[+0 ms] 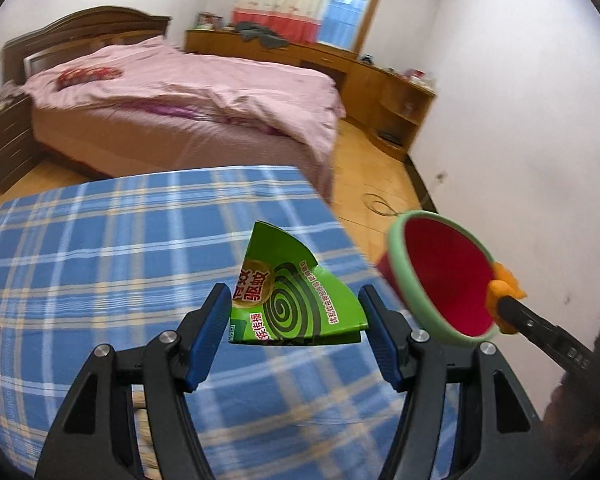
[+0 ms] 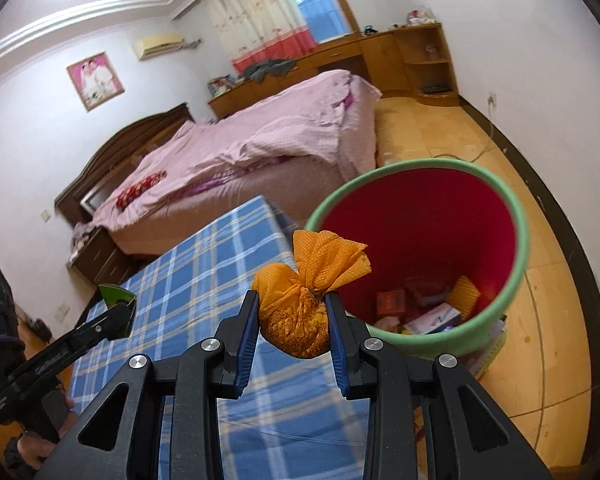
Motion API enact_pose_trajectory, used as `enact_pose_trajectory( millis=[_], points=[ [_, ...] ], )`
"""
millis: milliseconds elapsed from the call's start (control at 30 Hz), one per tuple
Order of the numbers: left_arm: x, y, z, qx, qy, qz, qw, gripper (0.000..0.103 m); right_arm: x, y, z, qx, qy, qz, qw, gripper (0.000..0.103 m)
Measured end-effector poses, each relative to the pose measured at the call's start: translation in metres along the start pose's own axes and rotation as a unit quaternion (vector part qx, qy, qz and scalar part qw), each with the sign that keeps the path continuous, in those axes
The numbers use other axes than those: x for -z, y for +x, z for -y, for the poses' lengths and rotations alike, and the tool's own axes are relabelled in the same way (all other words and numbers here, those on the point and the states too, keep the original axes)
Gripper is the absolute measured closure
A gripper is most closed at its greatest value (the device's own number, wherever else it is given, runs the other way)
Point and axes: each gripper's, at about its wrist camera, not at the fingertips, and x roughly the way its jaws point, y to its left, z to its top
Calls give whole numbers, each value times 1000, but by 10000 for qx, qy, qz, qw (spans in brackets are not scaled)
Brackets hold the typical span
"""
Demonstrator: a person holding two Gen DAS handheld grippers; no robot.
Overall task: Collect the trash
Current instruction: 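Carry packet and mesh bag over the red bucket and open both tools, then move both open tools back over the bedspread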
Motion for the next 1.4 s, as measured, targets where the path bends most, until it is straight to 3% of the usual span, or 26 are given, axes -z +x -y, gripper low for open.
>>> enact_pose_trajectory(
  millis=[533, 967, 1300, 1400],
  points=[
    [-2, 69, 113, 486, 938, -534, 9930, 37, -10, -10, 95, 332, 595, 137, 9976, 70],
    [1, 130, 154, 769, 1341, -883, 9840, 37, -19, 17, 110, 329, 561, 31, 9979, 69],
    [1, 134, 154, 887, 1257, -931, 9837, 37, -22, 28, 121, 367, 625, -26, 9974, 58],
    [-1, 126, 150, 873, 1174, -925, 9849, 37, -22, 25, 119, 312, 627, -36, 9975, 42]
  ],
)
